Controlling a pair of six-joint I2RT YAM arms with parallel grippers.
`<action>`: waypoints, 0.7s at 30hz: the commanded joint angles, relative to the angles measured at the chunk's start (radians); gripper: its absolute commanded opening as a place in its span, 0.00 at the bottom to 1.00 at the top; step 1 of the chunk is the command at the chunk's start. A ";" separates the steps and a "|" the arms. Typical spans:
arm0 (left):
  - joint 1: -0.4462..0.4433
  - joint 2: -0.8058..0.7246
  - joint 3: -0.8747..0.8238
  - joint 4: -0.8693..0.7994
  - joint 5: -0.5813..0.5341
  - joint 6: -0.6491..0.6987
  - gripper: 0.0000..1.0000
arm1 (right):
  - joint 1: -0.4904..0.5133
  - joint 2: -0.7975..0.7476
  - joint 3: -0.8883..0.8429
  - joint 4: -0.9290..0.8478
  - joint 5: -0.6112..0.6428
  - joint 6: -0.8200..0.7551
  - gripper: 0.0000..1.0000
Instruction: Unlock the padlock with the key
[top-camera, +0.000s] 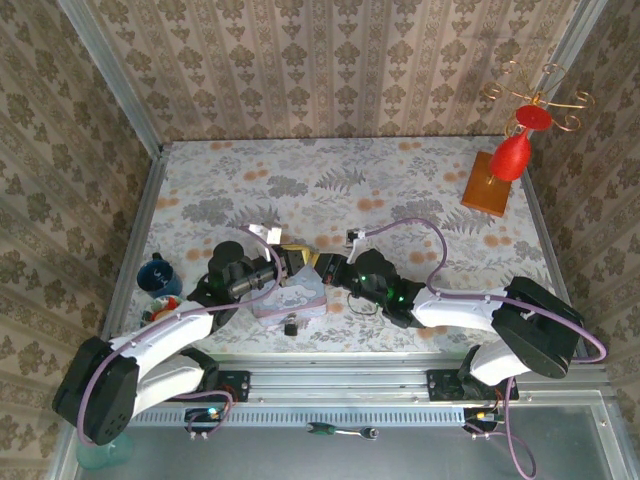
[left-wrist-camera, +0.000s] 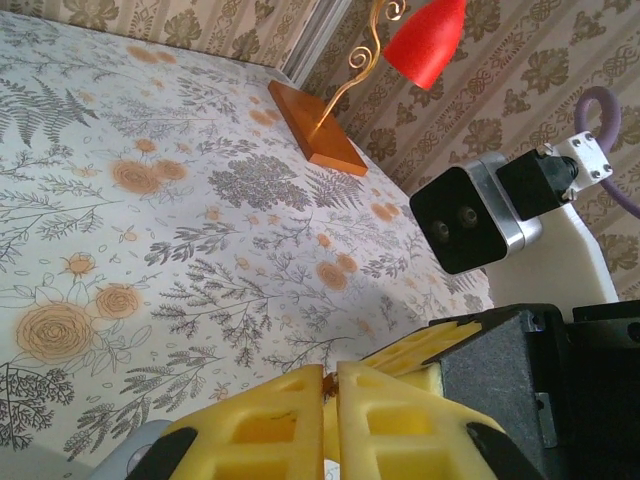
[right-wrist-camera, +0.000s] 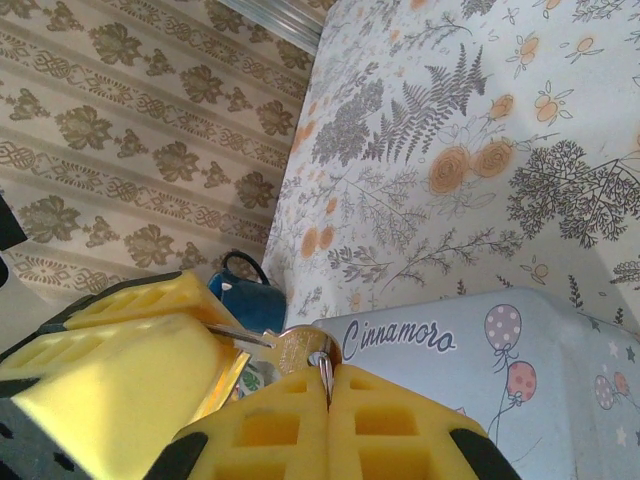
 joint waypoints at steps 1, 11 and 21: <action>0.001 0.012 0.012 0.040 0.036 0.001 0.09 | 0.006 -0.013 0.042 -0.004 0.014 -0.038 0.00; 0.002 0.020 0.011 0.063 0.050 -0.004 0.00 | 0.006 -0.004 0.050 -0.005 0.003 -0.040 0.00; 0.002 0.017 -0.013 0.114 0.034 -0.004 0.00 | -0.003 -0.096 0.082 -0.208 0.020 -0.209 0.26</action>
